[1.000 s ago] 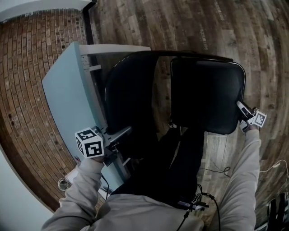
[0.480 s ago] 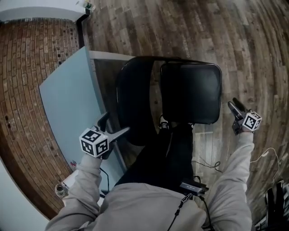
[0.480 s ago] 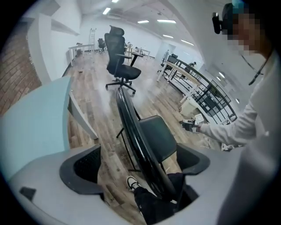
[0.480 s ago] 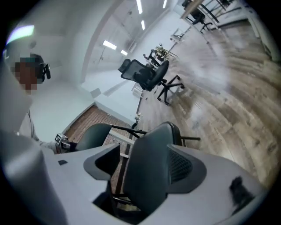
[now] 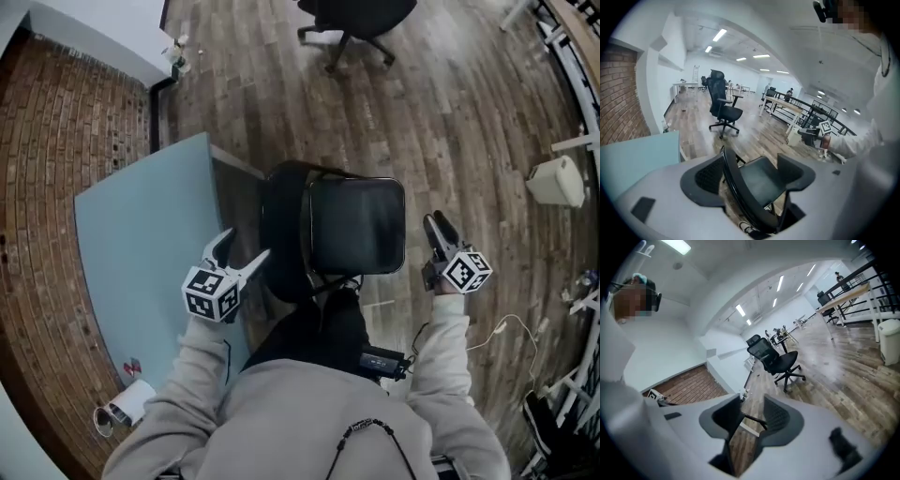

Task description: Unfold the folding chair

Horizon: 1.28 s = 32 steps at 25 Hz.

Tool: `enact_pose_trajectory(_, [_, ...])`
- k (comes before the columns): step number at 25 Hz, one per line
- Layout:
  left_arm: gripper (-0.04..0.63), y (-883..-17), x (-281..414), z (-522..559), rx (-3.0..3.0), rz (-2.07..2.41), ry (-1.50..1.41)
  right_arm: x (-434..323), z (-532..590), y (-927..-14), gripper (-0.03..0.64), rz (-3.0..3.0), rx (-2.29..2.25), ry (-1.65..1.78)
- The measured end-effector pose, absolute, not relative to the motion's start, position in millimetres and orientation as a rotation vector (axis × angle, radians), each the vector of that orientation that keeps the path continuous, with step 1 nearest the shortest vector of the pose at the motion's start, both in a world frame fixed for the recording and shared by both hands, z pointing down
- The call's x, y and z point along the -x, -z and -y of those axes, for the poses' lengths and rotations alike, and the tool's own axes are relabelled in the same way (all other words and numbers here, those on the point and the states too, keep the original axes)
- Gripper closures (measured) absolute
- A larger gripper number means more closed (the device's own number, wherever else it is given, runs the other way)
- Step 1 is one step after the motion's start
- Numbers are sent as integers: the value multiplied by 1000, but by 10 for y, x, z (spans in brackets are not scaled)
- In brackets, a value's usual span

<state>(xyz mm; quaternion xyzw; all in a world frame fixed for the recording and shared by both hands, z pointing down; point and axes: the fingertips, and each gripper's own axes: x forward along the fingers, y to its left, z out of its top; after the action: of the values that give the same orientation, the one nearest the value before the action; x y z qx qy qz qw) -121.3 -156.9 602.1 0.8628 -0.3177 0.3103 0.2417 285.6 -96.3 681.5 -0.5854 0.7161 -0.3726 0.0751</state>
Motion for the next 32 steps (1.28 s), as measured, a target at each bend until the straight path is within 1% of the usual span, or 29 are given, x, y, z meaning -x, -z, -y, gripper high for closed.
enact_pose_trajectory(1, [271,-5852,1223,1584,-2385,892,-801,-2847,960,-6613,519,-2116,1789,1104])
enact_pose_trajectory(2, [403,-5661,1241,1584,-2410,915,-742,-2830,934,-6421,598,-2095,1835,1097])
enact_pose_trajectory(4, [578,-5257,1281,1569,-2454,950,-607,-2779,839,-6078,609,-2077,1925,1104])
enact_pose_trajectory(6, [588,-4930,1285,1619,-2494,987,-498,-2791,787,-5809,611,-2056,1972,1134])
enact_pose_trajectory(9, [588,-4654,1255,1697,-2525,1010,-416,-2931,730,-5450,611,-2053,2032,1132])
enact_pose_trajectory(12, [588,-4491,1293,1806,-2554,1063,-384,-3044,714,-5113,611,-2066,2077,1059])
enact_pose_trajectory(16, [589,-4297,1338,2076,-2534,1238,-356,-3060,901,-4871,611,-2103,2075,1011])
enact_pose_trajectory(22, [590,-4017,1045,2137,-2616,1185,-334,-3072,1042,-4404,611,-2168,2115,871])
enact_pose_trajectory(26, [591,-4046,993,2186,-2647,1155,-355,-3089,1009,-4253,611,-2154,2141,803])
enact_pose_trajectory(28, [589,-3980,792,2207,-2684,1076,-300,-3154,922,-4106,611,-2126,2156,763])
enact_pose_trajectory(32, [589,-3655,121,2027,-2802,885,-258,-3099,748,-3601,611,-2149,2163,657])
